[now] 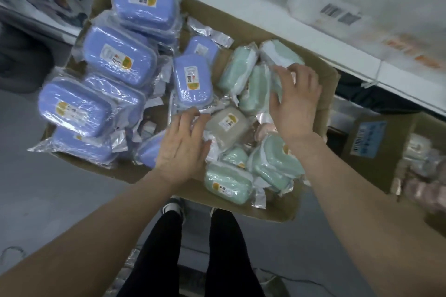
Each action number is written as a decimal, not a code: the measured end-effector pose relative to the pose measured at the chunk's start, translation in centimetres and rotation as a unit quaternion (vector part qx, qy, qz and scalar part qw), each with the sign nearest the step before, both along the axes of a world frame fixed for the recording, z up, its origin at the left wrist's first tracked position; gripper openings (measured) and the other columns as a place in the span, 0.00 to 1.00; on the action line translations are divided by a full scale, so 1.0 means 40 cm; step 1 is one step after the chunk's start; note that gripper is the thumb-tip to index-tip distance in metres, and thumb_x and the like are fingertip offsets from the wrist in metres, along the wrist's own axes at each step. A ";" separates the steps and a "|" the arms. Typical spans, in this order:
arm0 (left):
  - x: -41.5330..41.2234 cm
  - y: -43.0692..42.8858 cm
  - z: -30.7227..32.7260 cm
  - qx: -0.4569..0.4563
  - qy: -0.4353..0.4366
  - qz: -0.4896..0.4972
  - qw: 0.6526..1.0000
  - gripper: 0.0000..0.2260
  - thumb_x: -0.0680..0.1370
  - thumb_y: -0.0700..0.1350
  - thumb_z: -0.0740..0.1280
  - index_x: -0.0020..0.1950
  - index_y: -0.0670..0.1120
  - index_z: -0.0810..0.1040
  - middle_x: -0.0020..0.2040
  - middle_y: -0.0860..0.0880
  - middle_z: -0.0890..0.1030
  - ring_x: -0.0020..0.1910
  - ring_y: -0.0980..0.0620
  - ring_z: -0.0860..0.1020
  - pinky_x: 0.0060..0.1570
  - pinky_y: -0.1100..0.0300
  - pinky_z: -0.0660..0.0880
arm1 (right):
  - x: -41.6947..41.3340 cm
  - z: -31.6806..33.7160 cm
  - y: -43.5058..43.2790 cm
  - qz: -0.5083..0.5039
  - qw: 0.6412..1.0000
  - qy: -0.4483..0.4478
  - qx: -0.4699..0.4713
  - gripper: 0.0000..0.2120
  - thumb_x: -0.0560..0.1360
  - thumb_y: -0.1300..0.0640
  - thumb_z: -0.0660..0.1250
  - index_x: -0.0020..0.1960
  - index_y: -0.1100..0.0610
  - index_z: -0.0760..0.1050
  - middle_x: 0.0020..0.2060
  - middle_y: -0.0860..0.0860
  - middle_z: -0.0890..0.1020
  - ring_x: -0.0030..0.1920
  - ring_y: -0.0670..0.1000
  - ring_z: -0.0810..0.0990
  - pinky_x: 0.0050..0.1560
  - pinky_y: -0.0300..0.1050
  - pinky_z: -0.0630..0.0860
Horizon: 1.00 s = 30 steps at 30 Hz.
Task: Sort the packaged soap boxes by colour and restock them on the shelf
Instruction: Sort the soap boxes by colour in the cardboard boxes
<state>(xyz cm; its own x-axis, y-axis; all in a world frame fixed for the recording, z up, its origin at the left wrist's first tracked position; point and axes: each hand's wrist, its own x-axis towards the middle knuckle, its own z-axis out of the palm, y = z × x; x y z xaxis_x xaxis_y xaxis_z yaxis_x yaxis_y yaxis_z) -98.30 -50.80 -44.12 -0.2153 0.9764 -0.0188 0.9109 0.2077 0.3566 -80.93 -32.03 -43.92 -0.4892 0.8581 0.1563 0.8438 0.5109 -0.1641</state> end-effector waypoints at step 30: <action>0.127 0.401 -0.117 -0.123 -0.182 0.013 0.975 0.39 0.76 0.48 0.70 0.79 0.42 0.51 0.77 0.40 0.55 0.73 0.41 0.62 0.69 0.50 0.63 | 0.222 -0.032 0.105 0.035 0.979 0.124 -0.157 0.21 0.74 0.53 0.69 0.64 0.58 0.69 0.65 0.54 0.71 0.62 0.55 0.72 0.64 0.46 0.71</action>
